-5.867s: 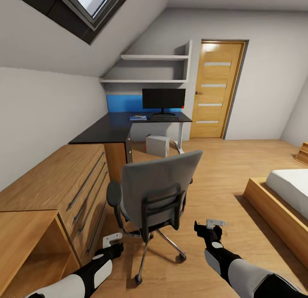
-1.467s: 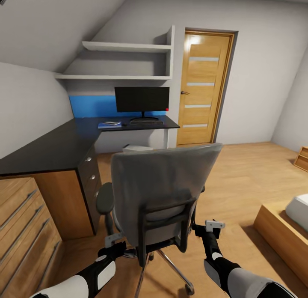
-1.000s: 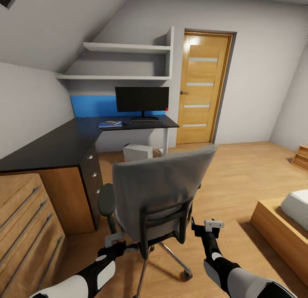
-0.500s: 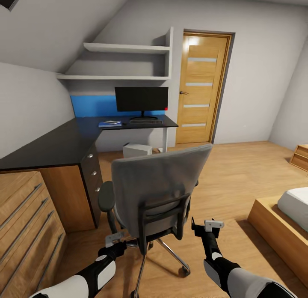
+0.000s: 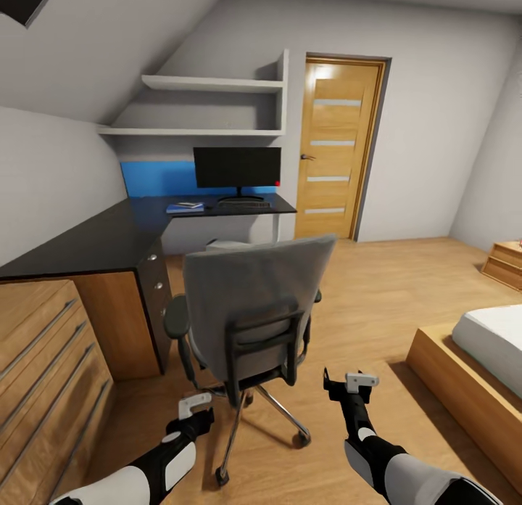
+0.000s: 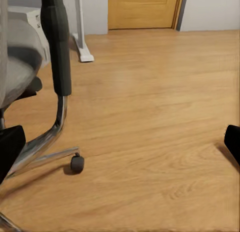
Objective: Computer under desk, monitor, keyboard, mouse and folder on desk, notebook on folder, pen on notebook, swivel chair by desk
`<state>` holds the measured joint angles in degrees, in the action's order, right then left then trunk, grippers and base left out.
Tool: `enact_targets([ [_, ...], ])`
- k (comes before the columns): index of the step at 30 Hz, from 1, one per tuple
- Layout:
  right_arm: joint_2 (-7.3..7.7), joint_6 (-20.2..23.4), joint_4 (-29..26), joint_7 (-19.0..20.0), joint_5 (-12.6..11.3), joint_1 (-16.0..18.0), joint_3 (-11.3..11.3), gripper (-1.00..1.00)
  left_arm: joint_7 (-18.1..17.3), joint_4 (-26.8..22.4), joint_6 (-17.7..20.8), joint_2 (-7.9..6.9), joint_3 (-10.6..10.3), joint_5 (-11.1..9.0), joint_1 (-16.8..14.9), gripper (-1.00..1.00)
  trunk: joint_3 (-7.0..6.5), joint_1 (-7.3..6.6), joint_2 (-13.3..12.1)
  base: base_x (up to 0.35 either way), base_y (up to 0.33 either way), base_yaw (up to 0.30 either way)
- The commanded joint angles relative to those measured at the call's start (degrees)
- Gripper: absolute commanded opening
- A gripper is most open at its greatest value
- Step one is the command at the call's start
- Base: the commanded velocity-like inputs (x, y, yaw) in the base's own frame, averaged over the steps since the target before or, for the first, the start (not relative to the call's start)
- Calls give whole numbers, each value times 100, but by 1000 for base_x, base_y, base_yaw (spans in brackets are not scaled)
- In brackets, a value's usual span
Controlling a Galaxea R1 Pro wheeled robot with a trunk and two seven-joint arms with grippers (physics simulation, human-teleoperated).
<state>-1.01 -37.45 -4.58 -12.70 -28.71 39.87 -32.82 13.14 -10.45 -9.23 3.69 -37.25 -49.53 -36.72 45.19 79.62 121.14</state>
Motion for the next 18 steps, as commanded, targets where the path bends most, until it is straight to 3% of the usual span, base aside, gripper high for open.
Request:
enact_targets([
  [1,-3,-8,1,-39,-21,3,-49,100,30,-1,-23,-2,-49,-43,-4,100,5,-4,3,-233,-78,0],
  [5,-12,-6,1,-40,-23,3,-52,100,30,-4,-33,-14,-43,-24,-2,100,5,-4,3,-74,-25,0],
  [18,-22,-3,1,-48,-29,3,-57,100,83,-10,-35,-8,-37,-13,-3,100,245,282,524,-5,-2,50],
])
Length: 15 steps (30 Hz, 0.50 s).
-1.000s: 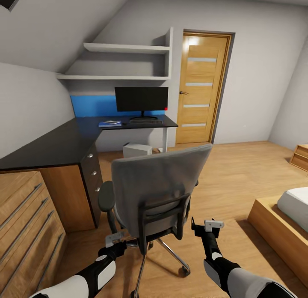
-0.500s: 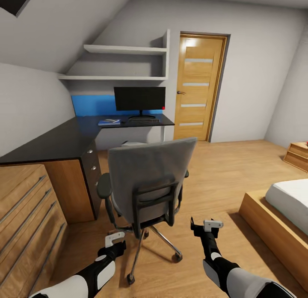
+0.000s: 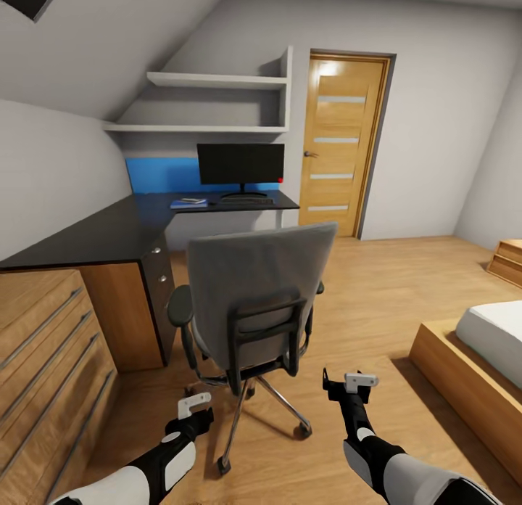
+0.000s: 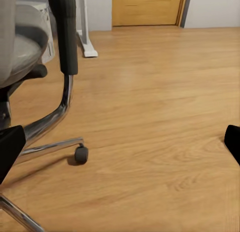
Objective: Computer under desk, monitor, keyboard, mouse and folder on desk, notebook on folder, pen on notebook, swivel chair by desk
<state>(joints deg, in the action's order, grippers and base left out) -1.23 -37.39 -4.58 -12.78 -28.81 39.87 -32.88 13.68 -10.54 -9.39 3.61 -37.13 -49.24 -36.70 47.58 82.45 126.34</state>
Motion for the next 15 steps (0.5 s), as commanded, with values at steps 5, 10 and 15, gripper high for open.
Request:
enact_targets([
  [5,0,-13,-5,-45,-19,4,-47,100,25,-1,-19,0,-49,-41,-6,100,111,109,205,0,0,146],
  [10,0,-50,-7,-52,-19,4,-50,100,-1,-1,-19,-5,-49,-60,-5,100,125,109,205,0,0,179],
  [15,0,-355,0,-57,-19,4,-45,100,-4,-1,-19,-1,-53,-61,-4,100,140,109,205,0,0,241],
])
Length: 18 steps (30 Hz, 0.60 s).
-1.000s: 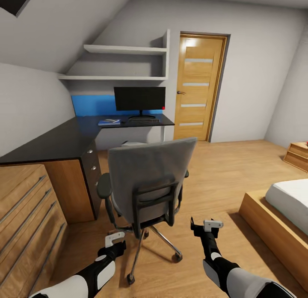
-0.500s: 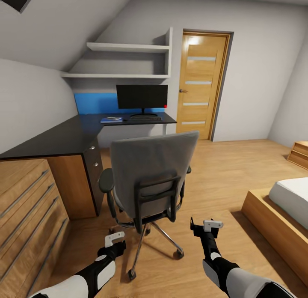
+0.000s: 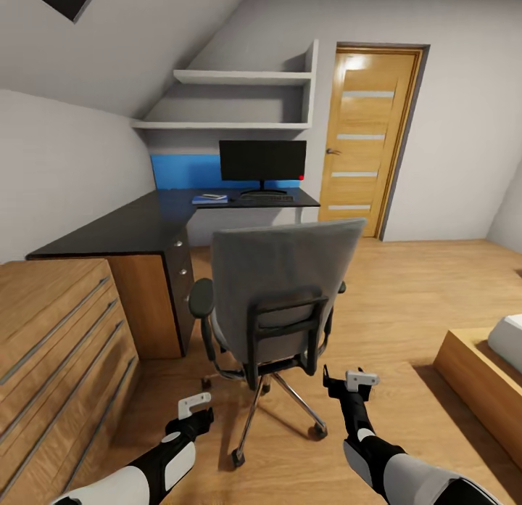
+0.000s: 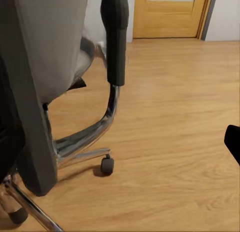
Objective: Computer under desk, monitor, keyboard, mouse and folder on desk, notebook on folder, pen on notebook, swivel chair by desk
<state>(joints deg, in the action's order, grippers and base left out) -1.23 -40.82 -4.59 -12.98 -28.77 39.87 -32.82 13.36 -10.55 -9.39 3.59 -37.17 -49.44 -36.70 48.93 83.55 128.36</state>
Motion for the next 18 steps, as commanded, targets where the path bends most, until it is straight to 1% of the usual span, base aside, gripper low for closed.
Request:
enact_targets([
  [1,0,-31,1,-38,-24,3,-50,100,24,0,-19,2,-51,-43,-4,100,9,-1,2,0,0,249],
  [18,6,-66,2,-34,-23,3,-49,100,9,9,-5,18,-62,-57,-5,100,59,-1,2,0,0,250],
])
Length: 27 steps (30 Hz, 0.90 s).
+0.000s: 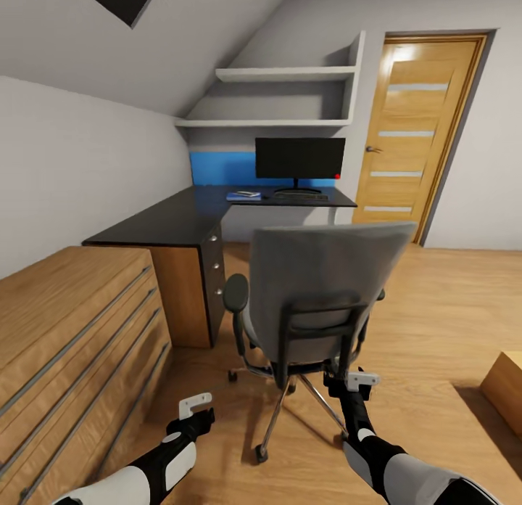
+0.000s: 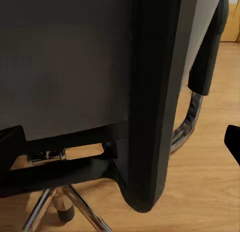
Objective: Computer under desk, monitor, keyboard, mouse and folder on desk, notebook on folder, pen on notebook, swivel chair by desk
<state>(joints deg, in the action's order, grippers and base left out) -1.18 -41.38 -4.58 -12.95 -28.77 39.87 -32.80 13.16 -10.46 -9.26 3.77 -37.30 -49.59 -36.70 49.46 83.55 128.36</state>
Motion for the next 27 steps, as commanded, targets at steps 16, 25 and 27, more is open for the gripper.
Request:
enact_targets([
  [16,-4,-11,3,-32,-23,3,-51,100,28,69,-20,3,-60,-33,-7,100,11,-1,2,55,0,168],
  [25,-16,-4,9,-32,-31,3,-59,100,28,71,-18,7,-64,-28,-5,100,11,-1,2,60,27,1],
  [27,-25,-3,10,-32,-31,3,-59,100,28,71,-16,8,-66,-29,-6,100,11,-1,2,121,66,21],
])
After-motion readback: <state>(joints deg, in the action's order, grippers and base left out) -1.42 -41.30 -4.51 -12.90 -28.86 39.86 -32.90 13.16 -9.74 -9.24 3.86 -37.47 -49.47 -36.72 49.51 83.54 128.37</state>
